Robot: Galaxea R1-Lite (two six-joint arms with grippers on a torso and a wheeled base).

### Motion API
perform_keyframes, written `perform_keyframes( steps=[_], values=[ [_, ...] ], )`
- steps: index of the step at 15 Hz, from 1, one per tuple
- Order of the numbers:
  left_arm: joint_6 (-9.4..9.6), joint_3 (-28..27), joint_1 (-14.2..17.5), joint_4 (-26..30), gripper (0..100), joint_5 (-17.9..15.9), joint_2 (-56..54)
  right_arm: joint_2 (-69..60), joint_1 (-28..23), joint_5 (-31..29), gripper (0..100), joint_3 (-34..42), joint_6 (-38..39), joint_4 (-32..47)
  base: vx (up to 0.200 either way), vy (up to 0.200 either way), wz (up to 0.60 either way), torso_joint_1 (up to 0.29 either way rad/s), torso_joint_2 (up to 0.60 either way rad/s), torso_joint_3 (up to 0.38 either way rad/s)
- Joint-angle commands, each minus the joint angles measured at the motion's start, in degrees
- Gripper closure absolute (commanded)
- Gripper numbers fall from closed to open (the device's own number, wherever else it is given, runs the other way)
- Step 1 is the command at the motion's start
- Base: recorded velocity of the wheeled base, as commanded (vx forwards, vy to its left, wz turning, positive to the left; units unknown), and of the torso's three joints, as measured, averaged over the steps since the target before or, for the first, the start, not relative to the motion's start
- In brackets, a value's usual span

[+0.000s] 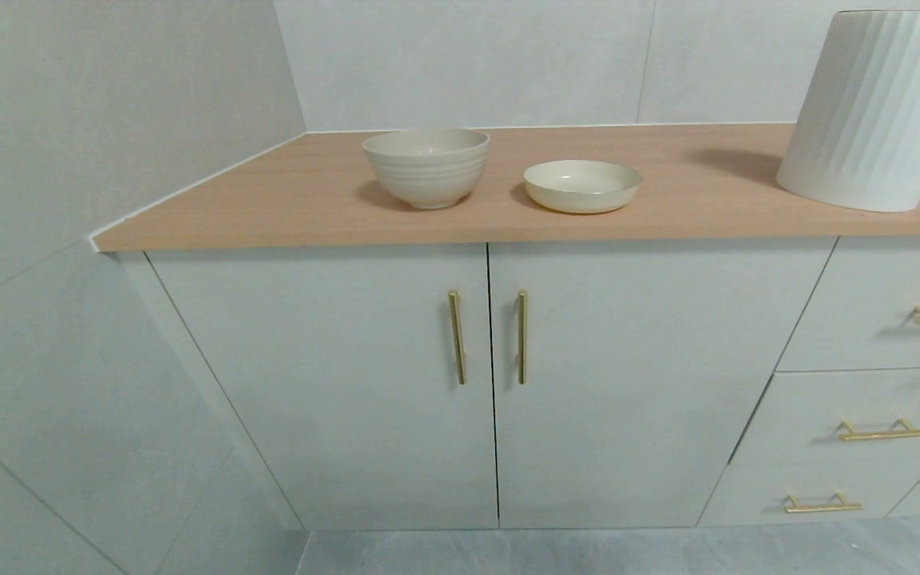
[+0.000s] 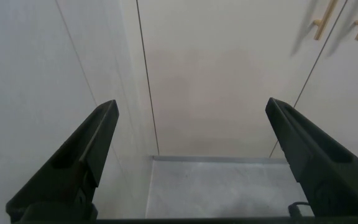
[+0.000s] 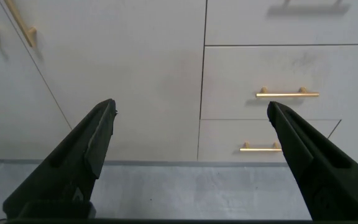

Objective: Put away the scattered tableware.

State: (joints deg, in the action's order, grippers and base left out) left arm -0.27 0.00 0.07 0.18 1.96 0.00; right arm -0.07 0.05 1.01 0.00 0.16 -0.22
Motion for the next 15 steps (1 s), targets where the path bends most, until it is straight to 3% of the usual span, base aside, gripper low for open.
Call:
perform_keyframes(
  steps=[1,5,8,15],
  values=[
    [0.00,0.00,0.01,-0.01,0,-0.03,0.00,0.07,0.13,0.04,0,-0.09,0.02,-0.04,0.000,0.000,0.00,-0.007,0.05,0.041],
    [-0.08,0.00,0.01,-0.01,0,-0.03,0.00,0.07,0.04,0.04,0,-0.09,-0.07,-0.04,0.000,0.000,0.00,0.000,0.00,0.000],
    [-0.08,0.00,0.01,-0.01,0,0.06,0.00,0.07,0.13,0.04,0,0.00,-0.07,-0.04,0.000,0.200,0.00,0.001,0.01,0.007],
    [0.00,0.00,0.01,-0.01,0,0.06,0.00,0.07,0.04,0.13,0,0.00,-0.25,0.04,0.000,0.000,0.00,0.000,0.00,0.000]
  ],
)
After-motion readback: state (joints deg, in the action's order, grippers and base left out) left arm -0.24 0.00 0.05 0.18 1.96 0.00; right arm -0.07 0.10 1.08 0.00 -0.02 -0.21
